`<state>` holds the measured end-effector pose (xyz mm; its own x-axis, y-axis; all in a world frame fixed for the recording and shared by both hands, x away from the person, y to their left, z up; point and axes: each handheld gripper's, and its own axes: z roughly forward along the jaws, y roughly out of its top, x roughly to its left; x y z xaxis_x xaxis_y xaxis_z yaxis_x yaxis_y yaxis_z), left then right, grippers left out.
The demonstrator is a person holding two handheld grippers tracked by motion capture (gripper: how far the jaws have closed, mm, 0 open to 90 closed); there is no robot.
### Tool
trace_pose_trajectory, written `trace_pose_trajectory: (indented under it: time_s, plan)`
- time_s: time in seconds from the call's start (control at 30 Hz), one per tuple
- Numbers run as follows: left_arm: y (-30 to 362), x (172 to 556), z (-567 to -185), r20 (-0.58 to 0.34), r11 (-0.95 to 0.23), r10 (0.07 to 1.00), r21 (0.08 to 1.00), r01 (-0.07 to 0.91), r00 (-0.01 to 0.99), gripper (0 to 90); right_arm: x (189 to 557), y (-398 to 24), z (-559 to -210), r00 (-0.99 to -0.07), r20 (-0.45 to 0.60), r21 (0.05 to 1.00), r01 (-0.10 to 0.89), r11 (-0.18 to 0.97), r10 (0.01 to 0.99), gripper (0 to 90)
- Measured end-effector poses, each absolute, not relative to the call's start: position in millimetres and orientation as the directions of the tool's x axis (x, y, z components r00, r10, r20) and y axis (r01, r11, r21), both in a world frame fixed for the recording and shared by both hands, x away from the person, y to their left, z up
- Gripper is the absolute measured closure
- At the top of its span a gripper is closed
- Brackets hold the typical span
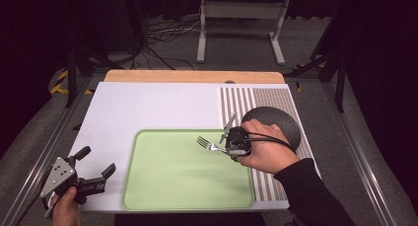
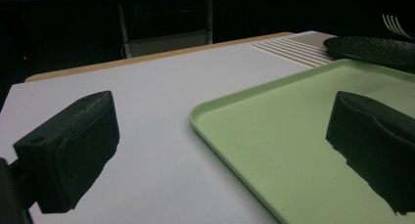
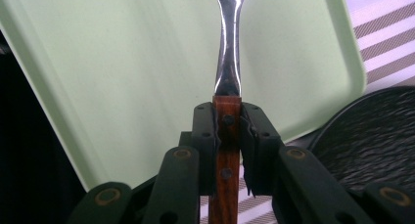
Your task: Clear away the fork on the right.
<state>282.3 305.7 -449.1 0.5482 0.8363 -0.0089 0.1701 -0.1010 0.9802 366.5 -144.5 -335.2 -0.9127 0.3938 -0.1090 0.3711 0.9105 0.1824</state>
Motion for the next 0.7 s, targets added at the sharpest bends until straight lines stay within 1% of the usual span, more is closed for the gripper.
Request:
trace_pose_trajectory:
  time_s: [0.03, 0.1, 0.13, 0.17, 0.27, 0.37, 0.4, 0.5, 0.53, 0.7]
  plan:
    - [305.7, 282.3, -449.1, -0.009, -0.101, 0.836, 0.98, 0.17, 0.548, 0.0, 366.5, -144.5, -335.2, -0.913, -0.109, 0.182, 0.371, 0.91, 0.394, 78.3]
    - [305.8, 282.3, -448.8, -0.006, -0.104, 0.836, 0.98, 0.169, 0.549, 0.0, 365.8, -143.6, -336.6, -0.889, -0.083, 0.194, 0.428, 0.883, 0.45, 78.3]
    - [305.8, 282.3, -448.8, -0.006, -0.104, 0.836, 0.98, 0.169, 0.549, 0.0, 365.8, -143.6, -336.6, -0.889, -0.083, 0.194, 0.428, 0.883, 0.45, 78.3]
    - [305.9, 282.2, -448.7, -0.004, -0.106, 0.836, 0.98, 0.168, 0.549, 0.0, 365.1, -142.0, -338.2, -0.86, -0.049, 0.205, 0.49, 0.848, 0.509, 78.3]
    - [305.6, 282.3, -448.8, -0.006, -0.104, 0.835, 0.98, 0.168, 0.55, 0.0, 363.9, -139.8, -342.0, -0.833, -0.036, 0.232, 0.53, 0.816, 0.552, 78.3]
    - [305.8, 282.1, -448.7, -0.002, -0.108, 0.835, 0.98, 0.168, 0.551, 0.0, 364.0, -139.0, -344.1, -0.816, -0.024, 0.23, 0.557, 0.798, 0.577, 78.3]
    - [305.7, 282.2, -448.8, -0.003, -0.106, 0.835, 0.98, 0.166, 0.55, 0.0, 363.7, -138.0, -346.4, -0.793, -0.009, 0.227, 0.591, 0.774, 0.609, 78.3]
    - [305.6, 282.2, -448.9, -0.005, -0.102, 0.836, 0.981, 0.164, 0.549, 0.0, 363.9, -136.3, -350.9, -0.758, 0.012, 0.221, 0.638, 0.738, 0.652, 78.3]
    - [305.9, 282.1, -448.7, -0.005, -0.105, 0.835, 0.98, 0.167, 0.55, 0.0, 364.4, -136.4, -352.4, -0.756, 0.011, 0.225, 0.639, 0.735, 0.654, 78.3]
    - [305.7, 282.1, -448.7, -0.004, -0.102, 0.836, 0.981, 0.163, 0.549, 0.0, 363.8, -132.4, -359.9, -0.682, 0.046, 0.22, 0.72, 0.658, 0.73, 78.3]
